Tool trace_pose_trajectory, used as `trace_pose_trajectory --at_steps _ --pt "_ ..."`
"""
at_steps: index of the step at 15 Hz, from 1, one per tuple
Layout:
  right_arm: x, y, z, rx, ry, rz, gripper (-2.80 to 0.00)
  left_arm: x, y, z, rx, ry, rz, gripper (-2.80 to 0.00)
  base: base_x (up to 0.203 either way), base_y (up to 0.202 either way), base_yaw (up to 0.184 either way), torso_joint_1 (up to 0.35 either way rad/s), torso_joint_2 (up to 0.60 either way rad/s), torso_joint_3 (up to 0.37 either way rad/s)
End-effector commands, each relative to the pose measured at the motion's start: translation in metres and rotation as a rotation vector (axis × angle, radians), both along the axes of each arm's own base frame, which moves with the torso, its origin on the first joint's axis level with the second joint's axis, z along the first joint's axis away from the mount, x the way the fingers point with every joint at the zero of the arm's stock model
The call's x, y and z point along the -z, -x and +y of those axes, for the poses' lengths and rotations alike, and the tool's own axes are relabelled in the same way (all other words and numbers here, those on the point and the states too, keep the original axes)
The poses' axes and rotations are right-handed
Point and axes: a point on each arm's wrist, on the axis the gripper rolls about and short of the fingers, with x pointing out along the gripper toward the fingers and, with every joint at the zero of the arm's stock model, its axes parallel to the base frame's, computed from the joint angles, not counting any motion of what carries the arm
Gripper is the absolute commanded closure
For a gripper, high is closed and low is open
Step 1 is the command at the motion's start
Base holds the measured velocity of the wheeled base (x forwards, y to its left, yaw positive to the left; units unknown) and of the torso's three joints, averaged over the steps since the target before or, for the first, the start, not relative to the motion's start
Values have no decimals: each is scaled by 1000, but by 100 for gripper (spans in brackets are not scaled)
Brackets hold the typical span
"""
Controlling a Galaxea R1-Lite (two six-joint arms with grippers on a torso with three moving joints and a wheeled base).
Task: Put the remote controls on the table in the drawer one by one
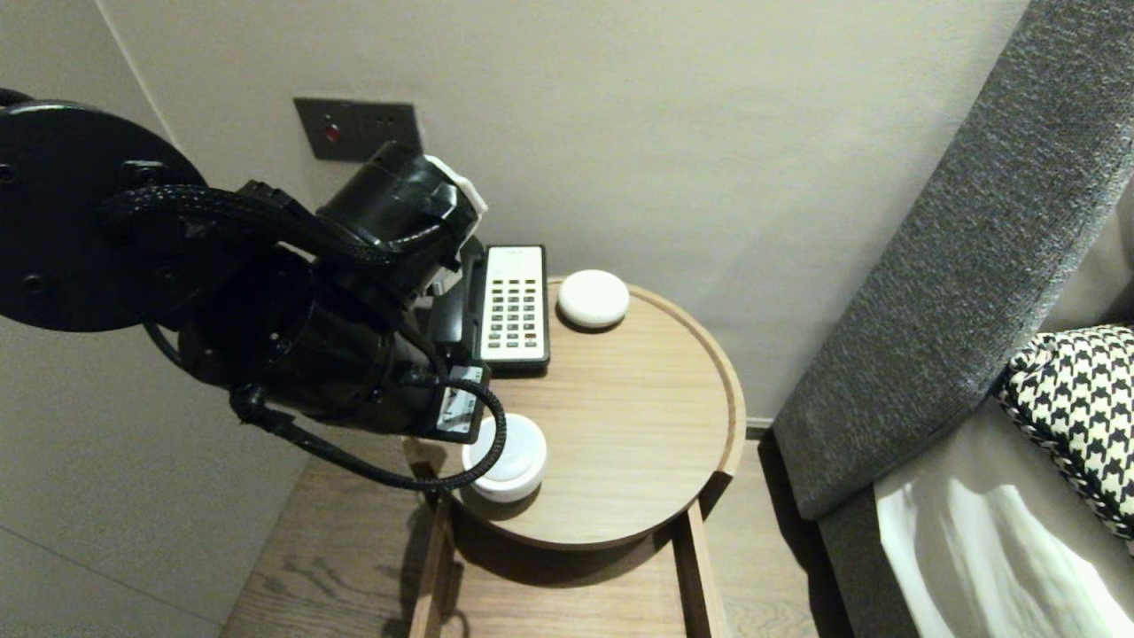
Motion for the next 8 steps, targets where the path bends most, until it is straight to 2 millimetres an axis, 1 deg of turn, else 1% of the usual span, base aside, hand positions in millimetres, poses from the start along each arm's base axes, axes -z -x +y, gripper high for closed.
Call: trace_pose_trajectory --at_steps 1,3,5,8 --pt "11 -3 0 0 0 39 0 5 -11 -13 -1 -9 11 -280 0 0 0 0 0 0" --pt "11 -3 0 0 0 39 0 7 -18 -20 -16 -6 22 -280 0 0 0 0 0 0" --pt "11 -3 0 0 0 39 0 5 -17 -22 -42 11 41 -280 0 0 0 0 0 0" --pt "11 -3 0 0 0 39 0 13 -19 -25 -39 -9 72 -280 0 0 0 0 0 0"
